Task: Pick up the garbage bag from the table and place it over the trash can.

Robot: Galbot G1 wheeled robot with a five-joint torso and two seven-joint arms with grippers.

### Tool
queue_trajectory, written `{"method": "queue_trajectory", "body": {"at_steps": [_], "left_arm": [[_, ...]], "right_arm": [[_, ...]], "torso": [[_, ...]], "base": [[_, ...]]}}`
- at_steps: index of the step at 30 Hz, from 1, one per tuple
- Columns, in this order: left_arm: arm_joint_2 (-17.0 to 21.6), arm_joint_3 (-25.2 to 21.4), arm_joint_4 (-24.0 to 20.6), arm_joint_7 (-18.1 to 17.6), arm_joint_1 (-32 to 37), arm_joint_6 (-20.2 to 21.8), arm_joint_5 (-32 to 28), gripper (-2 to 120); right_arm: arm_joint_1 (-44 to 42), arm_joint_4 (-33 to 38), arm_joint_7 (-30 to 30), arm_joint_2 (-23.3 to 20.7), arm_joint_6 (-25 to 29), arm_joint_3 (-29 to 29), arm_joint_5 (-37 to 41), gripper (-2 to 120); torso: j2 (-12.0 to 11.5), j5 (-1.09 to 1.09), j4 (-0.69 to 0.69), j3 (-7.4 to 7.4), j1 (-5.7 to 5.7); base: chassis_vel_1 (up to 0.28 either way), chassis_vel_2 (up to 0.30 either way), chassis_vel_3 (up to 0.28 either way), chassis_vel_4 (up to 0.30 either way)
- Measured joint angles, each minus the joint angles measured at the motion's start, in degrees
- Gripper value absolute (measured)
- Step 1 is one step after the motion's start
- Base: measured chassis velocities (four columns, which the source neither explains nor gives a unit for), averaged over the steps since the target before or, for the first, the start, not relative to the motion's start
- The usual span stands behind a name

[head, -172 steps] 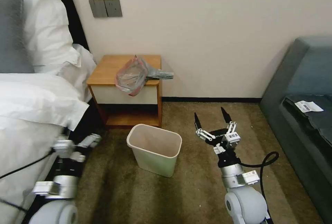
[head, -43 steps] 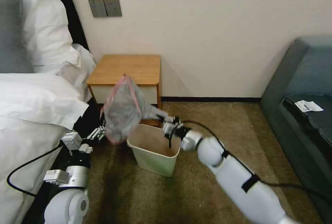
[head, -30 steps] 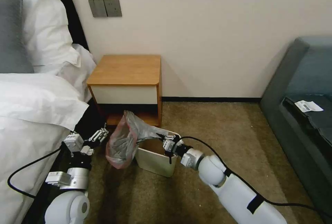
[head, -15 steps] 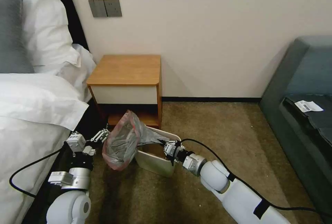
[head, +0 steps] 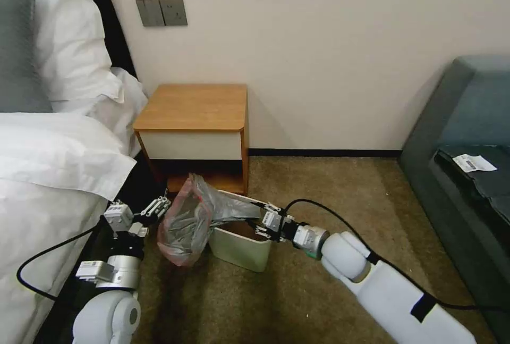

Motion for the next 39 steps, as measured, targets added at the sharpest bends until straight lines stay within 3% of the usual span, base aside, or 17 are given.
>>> {"method": "queue_trajectory", "body": {"at_steps": [2,4,7,8,11,12,15,20,24,29,34,39], "left_arm": [[0.1,0.2,0.1,0.0,-0.1,0.3,0.0,93],[0.2,0.2,0.1,0.0,-0.2,0.4,0.0,93],[2.5,1.2,-0.9,-0.8,-0.1,3.7,-3.3,93],[2.5,1.2,-0.9,-0.8,-0.1,3.7,-3.3,93],[6.2,3.1,-5.3,-3.1,-0.6,12.1,-11.7,93],[6.2,3.1,-5.3,-3.1,-0.6,12.1,-11.7,93],[10.1,4.2,-9.6,-6.7,-5.0,23.2,-22.4,93],[12.7,4.7,-9.5,-8.6,-8.9,29.0,-26.5,93],[14.2,4.9,-8.9,-9.1,-10.1,36.8,-31.3,99],[14.3,5.4,-6.9,-8.9,-10.7,39.4,-31.9,100],[14.6,6.4,-1.5,-9.8,-11.8,41.7,-31.6,97],[15.7,8.1,2.3,-8.0,-12.7,42.3,-30.7,97]], "right_arm": [[0.2,0.6,-4.3,-1.8,1.0,1.4,4.0,82],[0.2,0.7,-5.1,-2.0,1.3,1.6,4.7,83],[0.5,1.3,-15.6,-4.0,4.8,5.9,11.5,98],[0.5,1.3,-15.6,-4.0,4.8,5.9,11.5,98],[-0.2,2.1,-13.6,-3.9,6.1,8.7,16.9,100],[-0.2,2.1,-13.6,-3.9,6.1,8.7,16.9,100],[-0.9,3.0,-9.3,-2.2,7.6,11.1,19.6,100],[-1.9,4.6,-6.0,-0.7,8.3,13.0,21.0,100],[-3.6,5.5,-4.8,-0.1,9.2,14.8,21.7,100],[-4.1,5.7,-4.6,0.3,9.7,15.6,21.9,100],[-5.0,6.2,-4.4,1.2,9.8,16.9,22.0,100],[-6.3,6.3,-4.5,1.6,10.1,18.1,21.8,100]], "torso": [[0.0,0.01,0.0,0.0,0.0],[0.0,0.01,0.0,0.0,0.0],[0.0,-0.01,0.0,0.0,0.0],[0.0,-0.01,0.0,0.0,0.0],[0.0,-0.01,0.01,0.0,0.0],[0.0,-0.01,0.01,0.0,0.0],[0.0,0.01,0.0,0.0,0.0],[0.0,-0.01,-0.01,0.0,0.0],[0.0,0.0,0.0,0.0,0.0],[0.0,0.0,0.0,0.0,0.0],[0.0,-0.01,0.01,0.0,0.0],[0.0,-0.01,0.01,0.0,0.01]], "base": [[0.0,0.0,0.0,0.0],[0.0,0.0,0.0,0.0],[0.0,0.0,0.0,0.0],[0.0,0.0,0.0,0.0],[0.0,0.0,0.0,0.0],[0.0,0.0,0.0,0.0],[0.0,0.0,0.0,0.0],[0.0,0.0,0.0,0.0],[0.0,0.0,0.0,0.0],[0.0,0.0,0.0,0.0],[0.0,0.0,0.0,0.0],[0.0,0.0,0.0,0.0]]}}
